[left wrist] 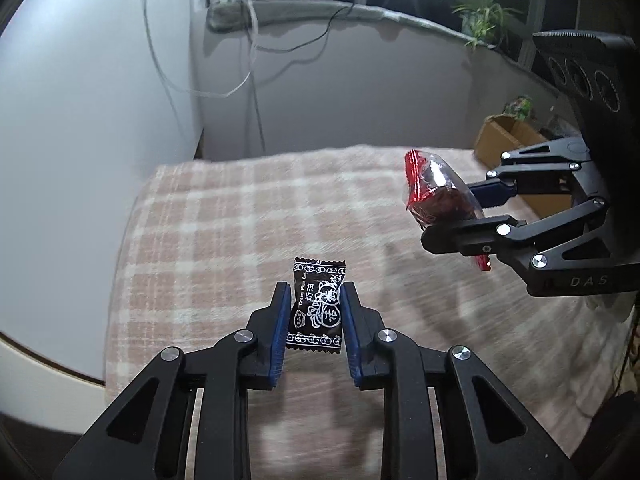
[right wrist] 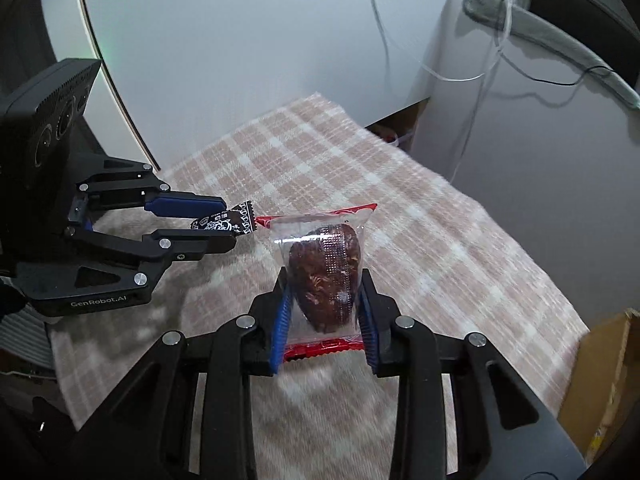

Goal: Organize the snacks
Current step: 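Carry the black candy and date bag over the box with both grippers, then open both grippers to drop the black candy and date bag into the box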

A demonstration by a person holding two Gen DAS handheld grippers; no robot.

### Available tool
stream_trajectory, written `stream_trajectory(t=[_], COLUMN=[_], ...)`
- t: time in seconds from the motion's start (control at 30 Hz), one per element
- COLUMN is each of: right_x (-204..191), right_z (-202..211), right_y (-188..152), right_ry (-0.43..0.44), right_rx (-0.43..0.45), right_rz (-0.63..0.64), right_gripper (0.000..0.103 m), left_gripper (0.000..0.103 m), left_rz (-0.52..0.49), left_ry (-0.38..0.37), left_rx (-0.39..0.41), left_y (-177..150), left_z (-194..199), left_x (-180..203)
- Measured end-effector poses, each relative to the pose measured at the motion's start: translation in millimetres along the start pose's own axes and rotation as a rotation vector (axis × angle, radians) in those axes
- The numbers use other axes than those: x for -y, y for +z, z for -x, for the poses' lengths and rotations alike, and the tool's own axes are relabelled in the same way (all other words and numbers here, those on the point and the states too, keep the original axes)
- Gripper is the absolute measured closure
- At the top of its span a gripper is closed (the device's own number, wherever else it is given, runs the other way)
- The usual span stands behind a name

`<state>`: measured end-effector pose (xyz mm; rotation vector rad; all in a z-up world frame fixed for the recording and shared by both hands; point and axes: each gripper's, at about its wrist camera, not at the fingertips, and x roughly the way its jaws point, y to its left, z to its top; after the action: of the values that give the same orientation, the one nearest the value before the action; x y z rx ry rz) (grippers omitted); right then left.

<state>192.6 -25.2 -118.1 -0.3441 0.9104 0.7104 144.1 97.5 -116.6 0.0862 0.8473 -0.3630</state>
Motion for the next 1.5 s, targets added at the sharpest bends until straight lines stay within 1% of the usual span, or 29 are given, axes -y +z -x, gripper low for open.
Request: stream_trajectory(t=[0.1, 0.17, 0.2, 0.4, 0.67, 0.7, 0.9, 1.03, 1.27, 1.4, 1.43, 1.5], right_x=[10, 18, 22, 54, 97, 102, 137, 155, 170, 174, 175, 174], right_z=[22, 41, 48, 98, 147, 151, 177, 186, 193, 199, 201, 207], right_y=[-8, -18, -22, -56, -100, -104, -130, -143, -158, -164, -165, -168], right_ry=[-0.016, -0.035, -0.042, -0.108, -0.205, -0.214, -0.262, -0.286, -0.311, -0.339, -0.346, -0.367], right_rx=[0.027, 0.048, 0.055, 0.092, 0.119, 0.122, 0.135, 0.138, 0.136, 0.147, 0.148, 0.16], right_rz=[-0.034, -0.059, -0.067, -0.149, -0.251, -0.262, -0.334, -0.365, -0.398, -0.416, -0.419, -0.421], right_gripper=[0.071, 0.071, 0.071, 0.071, 0.071, 0.071, 0.071, 0.071, 0.071, 0.062, 0.051, 0.037], left_gripper=[0.08, 0.08, 0.08, 0.08, 0.08, 0.08, 0.08, 0.08, 0.08, 0.078, 0.075, 0.053], left_rz=[-0.009, -0.021, -0.025, -0.074, -0.116, -0.118, -0.143, -0.156, -0.189, -0.195, -0.194, -0.186], left_ry=[-0.028, -0.055, -0.064, -0.147, -0.232, -0.236, -0.27, -0.284, -0.306, -0.306, -0.304, -0.295], left_rx=[0.036, 0.061, 0.067, 0.108, 0.137, 0.14, 0.152, 0.153, 0.156, 0.17, 0.172, 0.181], left_y=[11, 22, 26, 49, 78, 77, 94, 102, 112, 116, 117, 118], left_z=[13, 17, 13, 13, 3, 3, -9, -15, -23, -22, -22, -19], left_x=[16, 35, 37, 87, 146, 150, 187, 211, 242, 254, 256, 258])
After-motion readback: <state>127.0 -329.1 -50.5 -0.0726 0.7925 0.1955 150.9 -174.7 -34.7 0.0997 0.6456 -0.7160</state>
